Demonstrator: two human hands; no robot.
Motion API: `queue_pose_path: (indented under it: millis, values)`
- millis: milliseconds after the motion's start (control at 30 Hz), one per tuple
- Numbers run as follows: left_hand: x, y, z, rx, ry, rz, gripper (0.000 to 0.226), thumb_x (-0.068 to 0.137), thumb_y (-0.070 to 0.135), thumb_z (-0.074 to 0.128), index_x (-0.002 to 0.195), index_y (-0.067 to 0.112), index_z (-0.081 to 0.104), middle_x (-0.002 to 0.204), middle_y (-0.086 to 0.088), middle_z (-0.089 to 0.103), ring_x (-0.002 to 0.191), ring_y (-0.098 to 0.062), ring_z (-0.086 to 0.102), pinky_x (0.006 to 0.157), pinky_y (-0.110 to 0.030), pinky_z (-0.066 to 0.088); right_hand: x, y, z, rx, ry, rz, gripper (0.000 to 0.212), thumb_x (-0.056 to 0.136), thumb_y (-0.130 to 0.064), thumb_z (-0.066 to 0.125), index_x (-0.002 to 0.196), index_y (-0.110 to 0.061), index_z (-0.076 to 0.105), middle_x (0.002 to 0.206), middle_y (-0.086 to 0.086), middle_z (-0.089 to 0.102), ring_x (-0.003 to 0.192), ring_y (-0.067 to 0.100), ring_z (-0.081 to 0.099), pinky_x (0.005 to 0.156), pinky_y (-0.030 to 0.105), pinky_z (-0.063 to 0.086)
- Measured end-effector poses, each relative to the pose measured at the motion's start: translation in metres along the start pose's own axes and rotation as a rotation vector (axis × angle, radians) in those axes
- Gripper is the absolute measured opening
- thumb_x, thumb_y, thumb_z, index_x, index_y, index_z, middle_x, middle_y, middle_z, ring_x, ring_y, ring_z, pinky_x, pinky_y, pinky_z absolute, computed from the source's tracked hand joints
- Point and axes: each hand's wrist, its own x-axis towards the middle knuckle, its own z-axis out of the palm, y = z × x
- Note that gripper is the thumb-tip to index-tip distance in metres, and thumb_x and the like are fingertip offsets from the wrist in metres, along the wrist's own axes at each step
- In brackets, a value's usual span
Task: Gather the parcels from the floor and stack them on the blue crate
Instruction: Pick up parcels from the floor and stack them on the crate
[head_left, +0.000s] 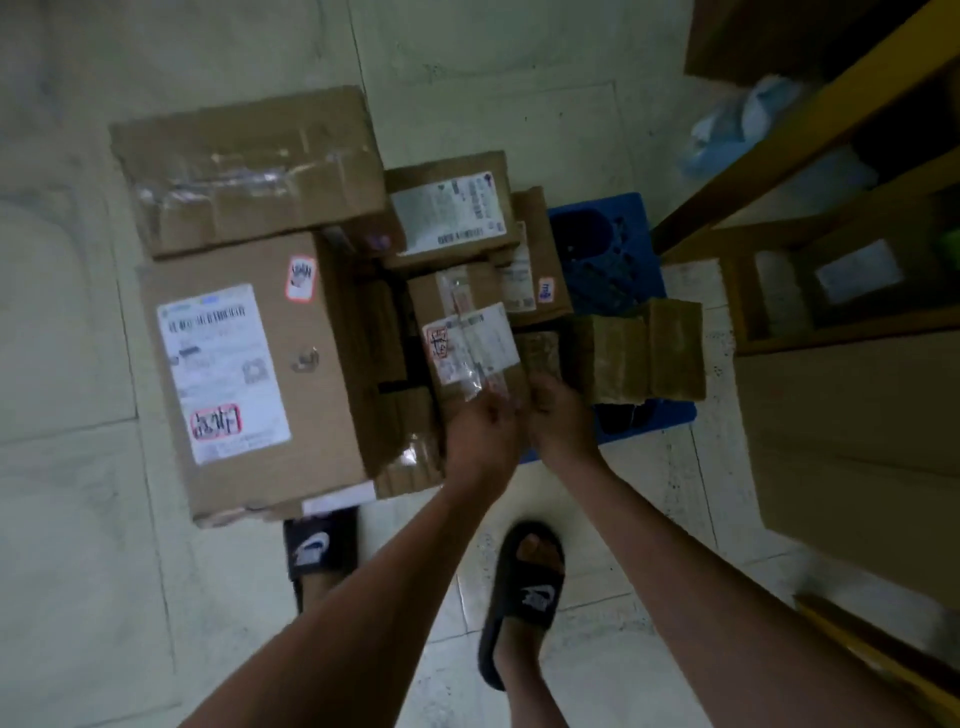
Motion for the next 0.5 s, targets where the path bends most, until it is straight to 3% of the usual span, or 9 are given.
queue_pose_path:
  millis: [133, 267, 367, 433, 500]
  values:
    - [0.000, -0.007, 0.010, -0.025, 0.050, -0.023, 0.021, 0.091, 0.012, 0.043, 0.091, 0.009, 0.064, 0.084, -0.010, 0.066, 0.070, -0.023, 0.058, 0.061, -0.029, 0.045, 0.014, 0.016, 0.002, 0.012, -0.022, -0.046, 0.017, 0.087, -0.024, 0.065, 0.104, -0.024, 0.069, 0.101, -0.001, 0.072, 0.095, 0.018, 0.068, 0.085, 0.046, 0.058]
    - [-0.006, -0.031, 0.015, -0.070, 0.046, -0.043, 0.021, 0.085, 0.009, 0.043, 0.074, 0.022, 0.056, 0.077, -0.012, 0.061, 0.070, -0.025, 0.053, 0.064, -0.031, 0.040, 0.015, 0.015, 0.003, -0.010, -0.063, -0.097, 0.028, 0.089, -0.017, 0.063, 0.115, -0.027, 0.063, 0.112, -0.002, 0.069, 0.103, 0.016, 0.064, 0.087, 0.040, 0.057]
    - [-0.009, -0.044, 0.013, -0.093, 0.060, -0.072, 0.022, 0.085, 0.007, 0.043, 0.089, 0.018, 0.061, 0.090, -0.012, 0.063, 0.080, -0.032, 0.059, 0.066, -0.033, 0.045, 0.018, 0.011, 0.001, 0.036, -0.140, -0.073, 0.035, 0.094, -0.013, 0.057, 0.123, -0.032, 0.058, 0.125, 0.001, 0.063, 0.111, 0.024, 0.062, 0.083, 0.046, 0.058]
    - [-0.012, -0.048, 0.012, -0.083, 0.057, -0.082, 0.024, 0.088, 0.005, 0.042, 0.100, 0.013, 0.061, 0.095, -0.012, 0.063, 0.081, -0.030, 0.061, 0.064, -0.033, 0.046, 0.020, 0.005, -0.007, 0.074, -0.143, -0.027, 0.038, 0.097, -0.007, 0.052, 0.128, -0.029, 0.057, 0.127, 0.002, 0.060, 0.109, 0.027, 0.063, 0.073, 0.036, 0.061]
    - [-0.015, -0.050, 0.014, -0.097, 0.049, -0.086, 0.023, 0.088, 0.005, 0.042, 0.099, 0.013, 0.061, 0.093, -0.015, 0.065, 0.082, -0.032, 0.064, 0.062, -0.035, 0.049, 0.023, 0.001, -0.022, 0.081, -0.137, -0.010, 0.042, 0.098, -0.004, 0.050, 0.135, -0.024, 0.053, 0.130, 0.004, 0.057, 0.108, 0.028, 0.063, 0.065, 0.027, 0.059]
